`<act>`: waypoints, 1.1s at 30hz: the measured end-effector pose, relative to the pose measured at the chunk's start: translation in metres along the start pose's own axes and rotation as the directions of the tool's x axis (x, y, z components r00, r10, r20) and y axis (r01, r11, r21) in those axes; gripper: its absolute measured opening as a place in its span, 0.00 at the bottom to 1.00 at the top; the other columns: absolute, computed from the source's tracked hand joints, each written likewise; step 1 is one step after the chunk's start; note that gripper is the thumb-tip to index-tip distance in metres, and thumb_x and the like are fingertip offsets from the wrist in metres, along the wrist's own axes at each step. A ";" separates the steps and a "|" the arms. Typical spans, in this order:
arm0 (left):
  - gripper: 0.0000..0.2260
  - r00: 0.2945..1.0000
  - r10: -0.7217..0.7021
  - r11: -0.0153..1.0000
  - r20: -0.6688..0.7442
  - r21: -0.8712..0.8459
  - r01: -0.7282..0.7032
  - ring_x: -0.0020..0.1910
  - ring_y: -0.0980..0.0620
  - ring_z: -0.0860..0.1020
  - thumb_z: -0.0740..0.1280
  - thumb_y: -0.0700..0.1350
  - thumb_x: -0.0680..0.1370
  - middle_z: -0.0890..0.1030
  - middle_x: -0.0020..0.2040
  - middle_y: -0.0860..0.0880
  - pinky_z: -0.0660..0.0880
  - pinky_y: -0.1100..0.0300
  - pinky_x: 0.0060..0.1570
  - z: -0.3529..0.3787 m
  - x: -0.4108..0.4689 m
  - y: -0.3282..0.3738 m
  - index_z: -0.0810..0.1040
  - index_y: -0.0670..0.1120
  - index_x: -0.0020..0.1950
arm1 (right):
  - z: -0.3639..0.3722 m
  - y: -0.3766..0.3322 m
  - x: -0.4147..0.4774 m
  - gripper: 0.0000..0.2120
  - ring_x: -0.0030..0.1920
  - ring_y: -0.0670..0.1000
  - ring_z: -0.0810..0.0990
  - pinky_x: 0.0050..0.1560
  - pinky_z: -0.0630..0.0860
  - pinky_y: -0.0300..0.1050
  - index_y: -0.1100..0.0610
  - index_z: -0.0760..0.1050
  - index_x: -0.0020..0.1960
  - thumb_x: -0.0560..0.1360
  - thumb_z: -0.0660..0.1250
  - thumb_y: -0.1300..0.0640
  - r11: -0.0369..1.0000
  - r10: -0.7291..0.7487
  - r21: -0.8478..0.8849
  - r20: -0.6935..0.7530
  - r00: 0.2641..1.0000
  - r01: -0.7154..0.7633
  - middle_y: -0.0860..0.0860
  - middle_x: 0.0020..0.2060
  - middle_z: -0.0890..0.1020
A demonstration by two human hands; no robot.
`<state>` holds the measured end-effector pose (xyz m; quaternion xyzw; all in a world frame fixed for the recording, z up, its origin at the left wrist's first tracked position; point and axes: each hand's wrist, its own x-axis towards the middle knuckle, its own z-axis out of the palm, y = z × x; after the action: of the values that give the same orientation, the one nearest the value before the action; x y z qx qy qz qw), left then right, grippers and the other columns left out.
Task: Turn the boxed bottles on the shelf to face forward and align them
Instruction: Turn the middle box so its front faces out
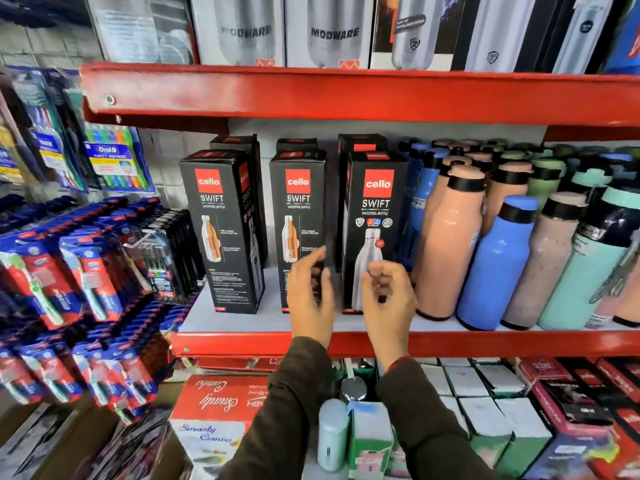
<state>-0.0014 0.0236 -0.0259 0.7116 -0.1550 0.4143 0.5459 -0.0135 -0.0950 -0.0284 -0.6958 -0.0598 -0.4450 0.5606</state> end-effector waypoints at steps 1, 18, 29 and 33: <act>0.15 0.999 0.016 0.999 -0.038 0.033 -0.015 0.62 0.51 0.74 0.61 0.39 0.81 0.75 0.62 0.49 0.70 0.59 0.64 -0.005 0.003 -0.002 0.72 0.46 0.68 | 0.008 -0.005 -0.003 0.10 0.45 0.45 0.80 0.46 0.76 0.34 0.50 0.78 0.54 0.76 0.70 0.61 1.000 -0.006 0.003 0.023 1.000 0.006 0.48 0.48 0.81; 0.18 0.886 -0.432 0.900 0.166 0.023 0.435 0.60 0.54 0.77 0.63 0.42 0.81 0.79 0.64 0.41 0.66 0.84 0.50 -0.051 0.032 -0.066 0.71 0.42 0.71 | 0.078 -0.004 -0.029 0.27 0.74 0.51 0.69 0.75 0.67 0.54 0.56 0.58 0.79 0.82 0.60 0.62 0.946 0.323 -0.121 0.385 0.864 -0.300 0.54 0.73 0.71; 0.16 0.880 -0.438 0.813 0.185 -0.337 0.476 0.67 0.51 0.76 0.55 0.47 0.84 0.78 0.67 0.46 0.70 0.47 0.71 -0.066 0.033 -0.053 0.77 0.47 0.67 | 0.080 -0.010 -0.021 0.39 0.69 0.48 0.75 0.69 0.74 0.55 0.49 0.60 0.77 0.71 0.76 0.56 0.947 0.321 -0.152 0.378 0.869 -0.284 0.49 0.68 0.77; 0.17 0.881 -0.451 0.783 0.143 -0.410 0.468 0.65 0.49 0.78 0.55 0.50 0.84 0.81 0.63 0.47 0.71 0.43 0.69 -0.068 0.025 -0.047 0.80 0.47 0.64 | 0.082 -0.015 -0.019 0.46 0.64 0.43 0.78 0.66 0.78 0.50 0.45 0.63 0.72 0.61 0.82 0.45 0.954 0.292 -0.165 0.324 0.900 -0.250 0.43 0.63 0.79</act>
<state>0.0167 0.1080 -0.0339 0.5962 -0.0753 0.2107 0.7710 0.0118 -0.0135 -0.0289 -0.7965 -0.0329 -0.2364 0.5555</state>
